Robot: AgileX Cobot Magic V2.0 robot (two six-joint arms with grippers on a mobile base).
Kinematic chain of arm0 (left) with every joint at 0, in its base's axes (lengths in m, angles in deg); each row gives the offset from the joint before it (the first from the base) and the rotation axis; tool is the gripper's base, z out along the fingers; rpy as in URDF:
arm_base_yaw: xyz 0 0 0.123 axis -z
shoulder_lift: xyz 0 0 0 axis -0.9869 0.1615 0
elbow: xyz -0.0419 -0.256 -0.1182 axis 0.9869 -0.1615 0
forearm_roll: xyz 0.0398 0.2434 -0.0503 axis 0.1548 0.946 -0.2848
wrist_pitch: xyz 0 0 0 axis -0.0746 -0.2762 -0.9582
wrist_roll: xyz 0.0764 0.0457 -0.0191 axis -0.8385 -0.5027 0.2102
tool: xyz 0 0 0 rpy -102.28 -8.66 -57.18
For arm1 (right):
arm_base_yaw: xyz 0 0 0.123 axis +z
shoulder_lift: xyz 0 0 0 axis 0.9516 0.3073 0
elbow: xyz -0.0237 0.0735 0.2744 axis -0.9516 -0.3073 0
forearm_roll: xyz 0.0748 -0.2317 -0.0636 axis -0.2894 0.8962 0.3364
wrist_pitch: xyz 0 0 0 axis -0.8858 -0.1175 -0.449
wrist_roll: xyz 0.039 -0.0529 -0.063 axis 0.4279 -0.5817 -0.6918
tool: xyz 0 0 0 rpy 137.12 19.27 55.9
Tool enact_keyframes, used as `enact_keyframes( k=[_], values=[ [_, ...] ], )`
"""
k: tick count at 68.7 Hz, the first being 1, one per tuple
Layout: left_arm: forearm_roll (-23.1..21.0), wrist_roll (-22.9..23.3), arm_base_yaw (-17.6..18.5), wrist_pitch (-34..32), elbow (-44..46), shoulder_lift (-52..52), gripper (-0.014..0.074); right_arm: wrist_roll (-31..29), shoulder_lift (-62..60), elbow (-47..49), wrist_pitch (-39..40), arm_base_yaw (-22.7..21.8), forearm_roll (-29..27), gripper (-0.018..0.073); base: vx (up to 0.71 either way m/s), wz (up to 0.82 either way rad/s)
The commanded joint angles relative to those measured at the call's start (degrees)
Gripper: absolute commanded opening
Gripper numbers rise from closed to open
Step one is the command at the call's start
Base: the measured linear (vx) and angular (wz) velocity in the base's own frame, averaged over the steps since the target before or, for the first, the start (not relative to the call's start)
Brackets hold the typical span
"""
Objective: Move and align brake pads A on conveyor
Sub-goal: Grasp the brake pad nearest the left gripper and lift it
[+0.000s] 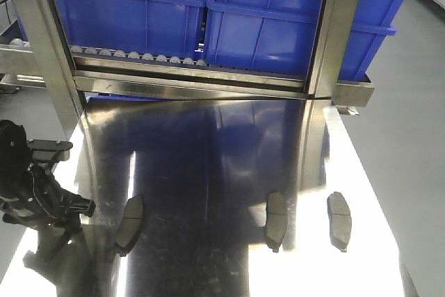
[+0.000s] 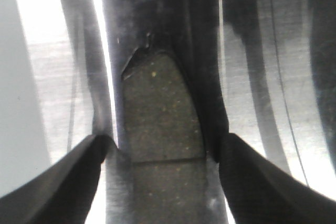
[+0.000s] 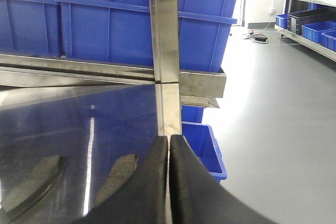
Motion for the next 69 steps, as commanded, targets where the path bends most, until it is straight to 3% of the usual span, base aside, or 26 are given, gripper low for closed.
enact_keyframes(
  k=[1, 41, 69],
  values=[
    [-2.31, -1.54, 0.42, -0.5, 1.47, -1.95, 0.0423, -0.07, -0.8, -0.65, 4.35, -0.21, 0.43, -0.0012, 0.0, 0.0],
    [-3.59, -2.36, 0.42, 1.23, 1.47, -0.26, -0.001, -0.07, -0.8, -0.65, 4.35, -0.21, 0.43, -0.0012, 0.0, 0.0],
    [-3.26, -2.29, 0.42, -2.61, -4.73, -16.49, -0.0008, -0.07, -0.8, -0.65, 4.35, -0.21, 0.43, -0.0012, 0.0, 0.0]
  ],
)
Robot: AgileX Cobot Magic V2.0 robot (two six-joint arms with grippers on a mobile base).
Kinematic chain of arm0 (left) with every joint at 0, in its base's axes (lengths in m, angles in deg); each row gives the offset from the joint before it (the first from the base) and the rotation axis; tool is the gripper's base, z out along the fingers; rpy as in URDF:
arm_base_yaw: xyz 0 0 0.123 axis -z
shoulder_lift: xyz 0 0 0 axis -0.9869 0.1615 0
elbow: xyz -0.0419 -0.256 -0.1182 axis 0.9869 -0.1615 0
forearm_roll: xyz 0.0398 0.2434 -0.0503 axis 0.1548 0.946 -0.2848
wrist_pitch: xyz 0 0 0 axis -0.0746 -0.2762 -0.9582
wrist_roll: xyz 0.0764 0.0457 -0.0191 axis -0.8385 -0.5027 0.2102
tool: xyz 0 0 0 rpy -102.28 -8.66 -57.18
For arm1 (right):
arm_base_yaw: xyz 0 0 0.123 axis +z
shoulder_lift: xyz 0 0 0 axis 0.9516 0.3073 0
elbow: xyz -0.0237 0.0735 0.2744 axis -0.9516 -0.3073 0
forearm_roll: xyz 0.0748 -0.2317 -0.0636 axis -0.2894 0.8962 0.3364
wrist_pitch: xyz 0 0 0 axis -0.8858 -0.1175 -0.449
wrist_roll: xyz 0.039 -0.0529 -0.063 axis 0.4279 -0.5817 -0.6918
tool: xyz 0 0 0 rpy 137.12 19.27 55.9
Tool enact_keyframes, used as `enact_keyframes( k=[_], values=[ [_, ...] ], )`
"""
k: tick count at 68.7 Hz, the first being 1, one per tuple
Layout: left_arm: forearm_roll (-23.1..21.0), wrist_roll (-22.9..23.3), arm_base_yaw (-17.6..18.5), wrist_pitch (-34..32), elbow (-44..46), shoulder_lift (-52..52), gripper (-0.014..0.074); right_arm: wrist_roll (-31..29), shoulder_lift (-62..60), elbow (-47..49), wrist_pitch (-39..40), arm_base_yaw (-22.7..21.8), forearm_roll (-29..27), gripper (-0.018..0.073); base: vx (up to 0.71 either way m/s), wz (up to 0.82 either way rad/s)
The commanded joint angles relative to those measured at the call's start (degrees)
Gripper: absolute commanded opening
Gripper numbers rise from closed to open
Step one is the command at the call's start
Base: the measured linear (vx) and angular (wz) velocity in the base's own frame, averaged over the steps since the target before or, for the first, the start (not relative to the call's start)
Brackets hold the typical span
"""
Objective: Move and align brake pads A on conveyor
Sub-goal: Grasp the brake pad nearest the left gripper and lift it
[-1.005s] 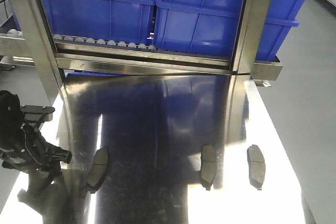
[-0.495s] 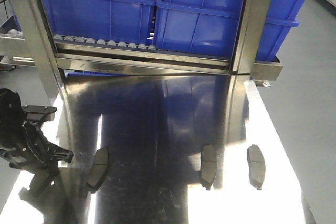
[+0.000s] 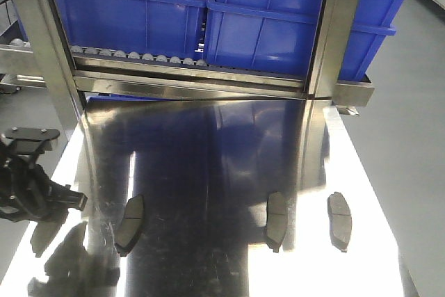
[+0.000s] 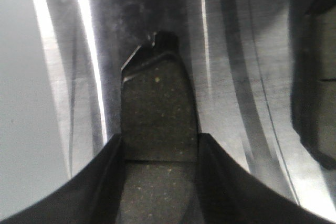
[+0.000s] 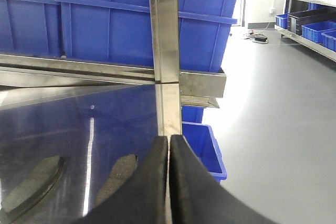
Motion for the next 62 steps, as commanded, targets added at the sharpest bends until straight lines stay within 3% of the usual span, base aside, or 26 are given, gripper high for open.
enact_keyframes(
  k=[1, 21, 44, 62],
  values=[
    [-0.47, 0.15, 0.4, -2.25, -1.18, -6.98, -0.0008, -0.07, -0.8, -0.65, 4.35, -0.21, 0.43, -0.0012, 0.0, 0.0],
    [-0.49, 0.88, 0.4, -6.31, -11.05, -22.39, -0.0008, -0.07, -0.8, -0.65, 4.35, -0.21, 0.43, -0.0012, 0.0, 0.0],
    [-0.56, 2.21, 0.4, -16.0, -24.55, -44.89, -0.0006, -0.07, -0.8, -0.65, 4.35, -0.21, 0.43, -0.0012, 0.0, 0.0],
    [-1.01, 2.25, 0.4, -16.33, -31.55, -62.15, -0.0006, -0.07, -0.8, -0.65, 4.35, -0.21, 0.43, -0.0012, 0.0, 0.0]
  ],
)
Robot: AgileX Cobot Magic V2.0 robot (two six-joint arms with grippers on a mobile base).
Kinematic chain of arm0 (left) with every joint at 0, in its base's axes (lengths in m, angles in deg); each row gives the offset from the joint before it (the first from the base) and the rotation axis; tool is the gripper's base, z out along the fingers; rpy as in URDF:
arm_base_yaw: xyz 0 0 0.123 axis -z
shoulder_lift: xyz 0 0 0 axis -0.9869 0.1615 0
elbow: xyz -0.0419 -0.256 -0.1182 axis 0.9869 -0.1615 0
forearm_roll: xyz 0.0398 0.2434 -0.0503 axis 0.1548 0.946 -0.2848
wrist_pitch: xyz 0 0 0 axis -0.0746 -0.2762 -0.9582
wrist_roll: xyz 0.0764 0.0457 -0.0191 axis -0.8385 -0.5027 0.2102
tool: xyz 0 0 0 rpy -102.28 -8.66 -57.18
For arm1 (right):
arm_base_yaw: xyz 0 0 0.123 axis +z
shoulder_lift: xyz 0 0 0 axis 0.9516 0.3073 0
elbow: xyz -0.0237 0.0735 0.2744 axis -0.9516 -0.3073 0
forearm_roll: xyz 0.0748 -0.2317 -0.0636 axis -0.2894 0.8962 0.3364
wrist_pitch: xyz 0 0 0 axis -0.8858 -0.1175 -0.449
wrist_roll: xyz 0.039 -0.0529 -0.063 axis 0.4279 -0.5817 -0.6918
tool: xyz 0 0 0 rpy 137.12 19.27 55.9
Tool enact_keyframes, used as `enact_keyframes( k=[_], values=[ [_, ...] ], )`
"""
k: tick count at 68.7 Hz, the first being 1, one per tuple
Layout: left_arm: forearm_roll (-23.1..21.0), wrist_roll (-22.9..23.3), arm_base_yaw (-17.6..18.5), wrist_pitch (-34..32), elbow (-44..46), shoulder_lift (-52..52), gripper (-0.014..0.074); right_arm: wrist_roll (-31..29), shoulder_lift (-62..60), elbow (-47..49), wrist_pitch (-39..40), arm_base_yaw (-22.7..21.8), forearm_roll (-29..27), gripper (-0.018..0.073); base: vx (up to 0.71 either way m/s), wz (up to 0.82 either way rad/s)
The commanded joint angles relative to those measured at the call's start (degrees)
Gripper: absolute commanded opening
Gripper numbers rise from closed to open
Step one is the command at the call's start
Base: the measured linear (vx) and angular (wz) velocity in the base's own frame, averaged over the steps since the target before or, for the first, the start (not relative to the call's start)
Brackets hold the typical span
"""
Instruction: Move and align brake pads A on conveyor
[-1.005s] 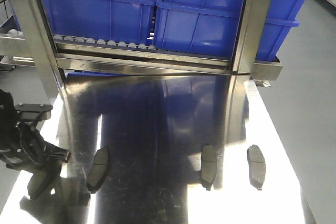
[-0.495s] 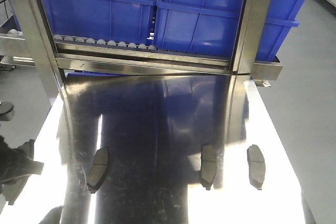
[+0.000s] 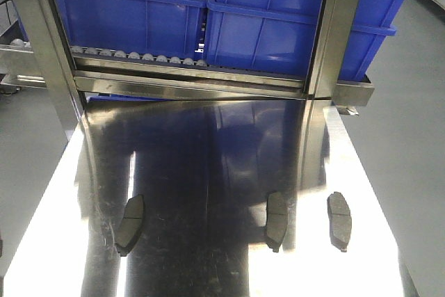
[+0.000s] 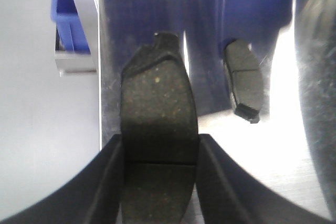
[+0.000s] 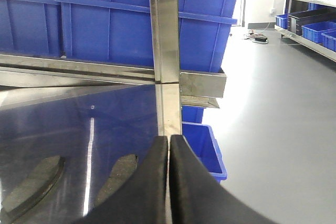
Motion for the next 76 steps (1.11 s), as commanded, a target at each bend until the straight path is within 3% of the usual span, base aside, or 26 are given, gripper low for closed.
enact_keyframes(
  k=[1, 22, 76],
  values=[
    [-0.84, 0.64, 0.4, -4.78, -0.09, -5.62, -0.0006, -0.07, -0.8, -0.65, 4.35, -0.21, 0.43, -0.0012, 0.0, 0.0],
    [-0.85, 0.6, 0.4, -5.24, -0.33, -14.5, -0.0006, -0.07, -0.74, -0.65, 4.35, -0.21, 0.43, -0.0012, 0.0, 0.0],
    [-0.85, 0.6, 0.4, -5.22, -0.33, -14.54, -0.0006, -0.07, -0.74, -0.65, 4.35, -0.21, 0.43, -0.0012, 0.0, 0.0]
  ],
)
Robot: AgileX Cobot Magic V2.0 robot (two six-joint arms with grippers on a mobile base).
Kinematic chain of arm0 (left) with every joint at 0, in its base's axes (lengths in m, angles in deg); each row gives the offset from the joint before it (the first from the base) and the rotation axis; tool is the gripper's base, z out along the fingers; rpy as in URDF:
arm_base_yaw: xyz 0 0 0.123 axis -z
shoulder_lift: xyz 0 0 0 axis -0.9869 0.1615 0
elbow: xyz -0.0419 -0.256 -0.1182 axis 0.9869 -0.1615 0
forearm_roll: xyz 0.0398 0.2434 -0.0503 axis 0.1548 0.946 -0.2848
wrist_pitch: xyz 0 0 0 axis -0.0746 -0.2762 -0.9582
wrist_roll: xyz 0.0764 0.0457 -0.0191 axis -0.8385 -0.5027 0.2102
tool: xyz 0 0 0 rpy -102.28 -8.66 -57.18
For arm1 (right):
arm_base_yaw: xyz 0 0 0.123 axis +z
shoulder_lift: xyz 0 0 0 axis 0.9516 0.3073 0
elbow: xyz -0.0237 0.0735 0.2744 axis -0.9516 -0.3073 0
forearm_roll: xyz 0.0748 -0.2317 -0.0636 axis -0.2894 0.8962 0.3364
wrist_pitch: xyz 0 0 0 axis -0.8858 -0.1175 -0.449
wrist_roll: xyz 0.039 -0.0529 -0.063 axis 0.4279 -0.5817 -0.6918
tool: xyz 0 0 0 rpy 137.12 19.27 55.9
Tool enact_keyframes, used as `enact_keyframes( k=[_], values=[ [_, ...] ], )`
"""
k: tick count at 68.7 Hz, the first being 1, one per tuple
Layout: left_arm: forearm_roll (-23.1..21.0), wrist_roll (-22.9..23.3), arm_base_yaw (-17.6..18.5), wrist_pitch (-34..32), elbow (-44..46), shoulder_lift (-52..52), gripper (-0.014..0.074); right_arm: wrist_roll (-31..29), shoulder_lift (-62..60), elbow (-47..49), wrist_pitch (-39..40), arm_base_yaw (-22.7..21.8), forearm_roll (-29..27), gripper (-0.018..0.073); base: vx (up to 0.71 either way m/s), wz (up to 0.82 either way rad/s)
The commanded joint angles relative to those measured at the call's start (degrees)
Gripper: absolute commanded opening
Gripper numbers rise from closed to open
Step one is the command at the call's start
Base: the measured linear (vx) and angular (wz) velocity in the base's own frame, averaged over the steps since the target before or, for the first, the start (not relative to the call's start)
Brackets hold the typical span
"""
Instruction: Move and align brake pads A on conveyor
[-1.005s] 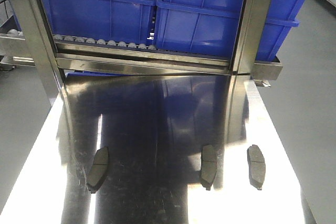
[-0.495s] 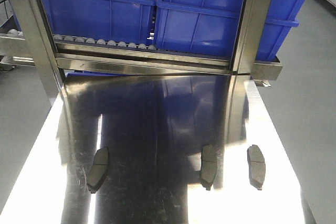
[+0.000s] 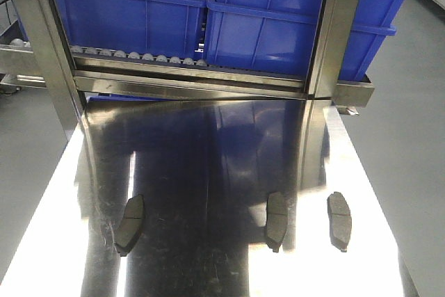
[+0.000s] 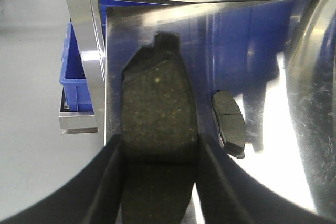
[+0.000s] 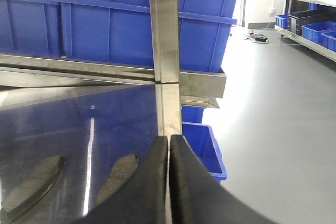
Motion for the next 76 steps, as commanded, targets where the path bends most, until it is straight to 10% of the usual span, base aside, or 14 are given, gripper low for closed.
enact_keyframes(
  k=[1, 37, 76],
  values=[
    [-0.69, 0.6, 0.4, -5.42, 1.71, 0.34, -0.0006, -0.07, -0.74, -0.65, 4.35, -0.21, 0.43, -0.0012, 0.0, 0.0],
    [-0.69, 0.6, 0.4, -5.47, 1.71, 0.34, -0.0006, 2.59, 0.4, 5.11, 9.04, -0.21, -5.17, -0.0012, 0.0, 0.0],
    [-0.69, 0.6, 0.4, -5.47, 1.71, 0.34, -0.0006, -4.94, 41.25, 32.07, -24.96, -0.21, -8.47, -0.0012, 0.0, 0.0]
  ],
)
